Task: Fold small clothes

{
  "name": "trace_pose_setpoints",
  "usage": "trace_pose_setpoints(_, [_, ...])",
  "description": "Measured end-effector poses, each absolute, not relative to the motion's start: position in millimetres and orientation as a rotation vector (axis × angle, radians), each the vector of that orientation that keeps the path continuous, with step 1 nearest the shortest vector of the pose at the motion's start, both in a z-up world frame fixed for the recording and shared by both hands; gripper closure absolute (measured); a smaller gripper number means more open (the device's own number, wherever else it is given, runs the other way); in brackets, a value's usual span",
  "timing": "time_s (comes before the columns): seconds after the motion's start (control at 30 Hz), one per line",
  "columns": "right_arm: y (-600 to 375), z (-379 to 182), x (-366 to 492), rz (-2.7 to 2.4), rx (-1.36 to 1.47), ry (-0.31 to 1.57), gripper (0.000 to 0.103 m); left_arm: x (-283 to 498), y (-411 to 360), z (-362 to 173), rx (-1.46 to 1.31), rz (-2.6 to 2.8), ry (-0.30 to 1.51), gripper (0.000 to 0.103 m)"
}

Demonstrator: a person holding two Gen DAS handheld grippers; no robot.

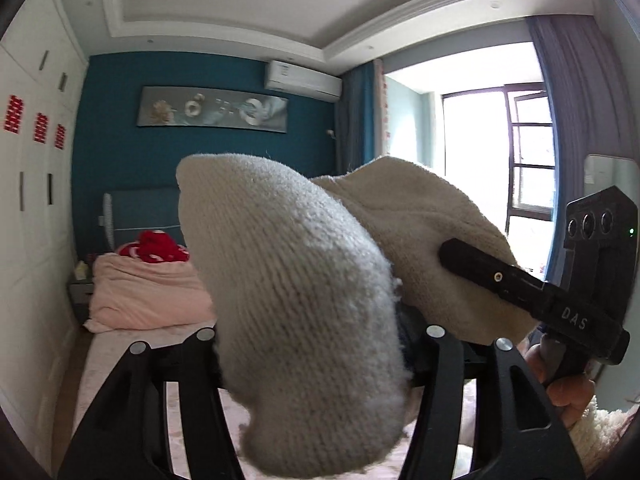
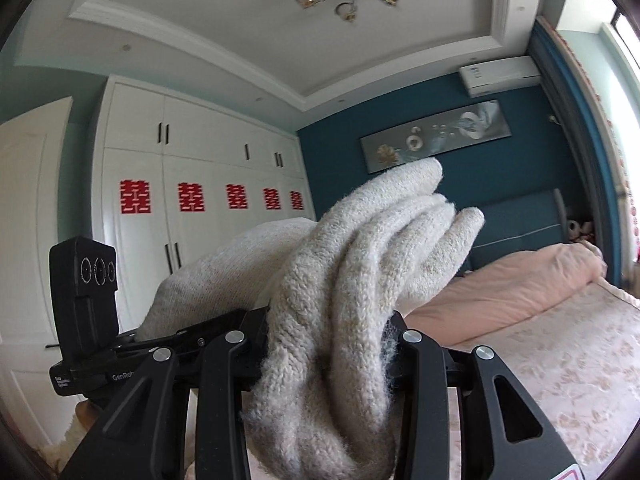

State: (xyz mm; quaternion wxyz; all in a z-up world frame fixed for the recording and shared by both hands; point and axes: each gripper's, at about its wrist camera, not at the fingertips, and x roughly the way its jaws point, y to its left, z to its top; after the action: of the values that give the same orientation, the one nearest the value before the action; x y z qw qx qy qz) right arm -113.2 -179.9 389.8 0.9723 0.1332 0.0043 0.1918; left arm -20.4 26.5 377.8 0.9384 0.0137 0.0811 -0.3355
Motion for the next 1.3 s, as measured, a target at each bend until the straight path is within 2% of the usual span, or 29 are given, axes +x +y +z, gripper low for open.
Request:
trace_pose_setpoints(0.1, [-157, 378, -87, 0.418, 0.274, 0.034, 0.066, -8, 48, 367, 0.027, -0.649, 0.176, 0.047])
trace_pose_setpoints(0.33, [-126, 305, -11, 0.463, 0.321, 0.173, 0.066, 48, 99, 298, -0.005, -0.606, 0.272, 0.047])
trace_pose_setpoints(0.57, [-110, 256, 38, 0.424, 0.318, 0.285, 0.066, 96, 117, 247, -0.063, -0.589, 0.364, 0.047])
trace_pose_setpoints(0.63, [-110, 221, 51, 0.409, 0.326, 0.364, 0.063, 106, 121, 222, -0.063, -0.569, 0.408, 0.045])
trace_pose_setpoints(0.7, [-114, 162, 65, 0.366, 0.338, 0.472, 0.05, 119, 124, 170, -0.083, -0.538, 0.508, 0.036])
trace_pose_setpoints(0.73, [-117, 125, 71, 0.331, 0.345, 0.545, 0.044, 125, 125, 140, -0.096, -0.51, 0.575, 0.023])
trace_pose_setpoints(0.77, [-121, 80, 77, 0.278, 0.343, 0.645, 0.037, 130, 127, 97, -0.107, -0.451, 0.667, 0.017])
trace_pose_setpoints(0.83, [-129, 10, 79, 0.182, 0.312, 0.825, 0.037, 129, 133, 14, -0.138, -0.352, 0.864, 0.018])
trace_pose_setpoints(0.9, [-143, -46, 67, 0.113, 0.331, 0.987, 0.043, 118, 141, -36, -0.176, -0.29, 0.989, 0.02])
trace_pose_setpoints(0.93, [-149, -53, 60, 0.117, 0.374, 1.002, 0.043, 109, 147, -49, -0.201, -0.271, 1.015, 0.02])
trace_pose_setpoints(1.03, [-160, -46, 53, 0.125, 0.426, 0.964, 0.037, 99, 157, -49, -0.27, -0.255, 0.996, 0.015])
trace_pose_setpoints(1.1, [-160, -42, 67, 0.145, 0.458, 0.97, 0.023, 104, 163, -42, -0.363, -0.262, 0.971, 0.011])
trace_pose_setpoints(1.2, [-155, -59, 91, 0.194, 0.57, 1.025, 0.021, 122, 161, -46, -0.436, -0.246, 0.975, 0.008])
trace_pose_setpoints(1.3, [-143, -90, 110, 0.213, 0.645, 1.104, 0.021, 149, 161, -73, -0.492, -0.182, 1.018, 0.006])
